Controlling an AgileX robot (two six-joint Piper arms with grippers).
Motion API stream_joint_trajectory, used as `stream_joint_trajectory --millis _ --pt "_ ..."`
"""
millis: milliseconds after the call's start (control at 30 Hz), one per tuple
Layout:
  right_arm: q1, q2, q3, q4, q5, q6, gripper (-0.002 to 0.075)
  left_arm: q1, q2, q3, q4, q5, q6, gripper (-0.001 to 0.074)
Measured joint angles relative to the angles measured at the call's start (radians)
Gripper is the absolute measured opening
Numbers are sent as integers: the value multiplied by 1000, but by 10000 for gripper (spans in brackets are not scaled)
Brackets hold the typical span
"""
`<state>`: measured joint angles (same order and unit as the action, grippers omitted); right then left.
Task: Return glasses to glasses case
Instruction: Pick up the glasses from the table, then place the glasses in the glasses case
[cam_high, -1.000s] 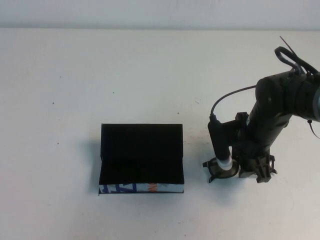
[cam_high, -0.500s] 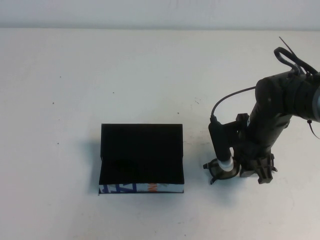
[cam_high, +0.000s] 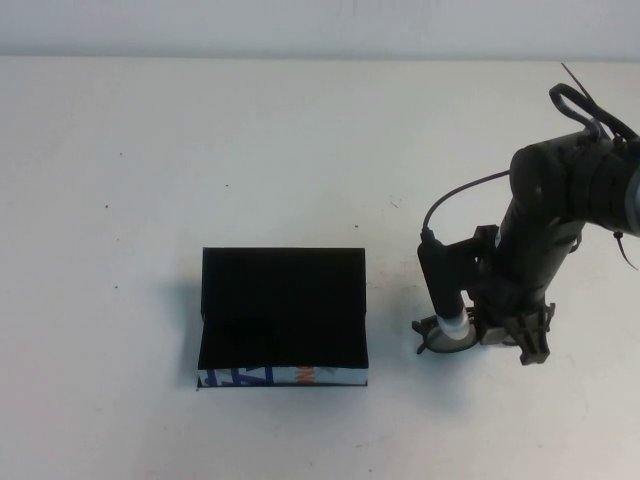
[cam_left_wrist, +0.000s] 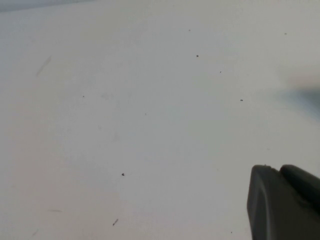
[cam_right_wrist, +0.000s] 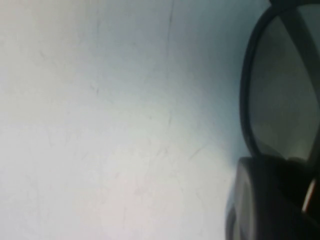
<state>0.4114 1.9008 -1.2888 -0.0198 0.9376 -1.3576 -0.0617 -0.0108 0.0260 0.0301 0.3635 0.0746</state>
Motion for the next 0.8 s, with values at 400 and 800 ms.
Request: stream_joint_trajectory --millis 400,800 --pt "24 -29 -1 -11 48 138 69 0 0 0 0 0 0 -1" --pt "207 -174 -116 -38 273 330 68 0 0 0 0 0 0 -1"
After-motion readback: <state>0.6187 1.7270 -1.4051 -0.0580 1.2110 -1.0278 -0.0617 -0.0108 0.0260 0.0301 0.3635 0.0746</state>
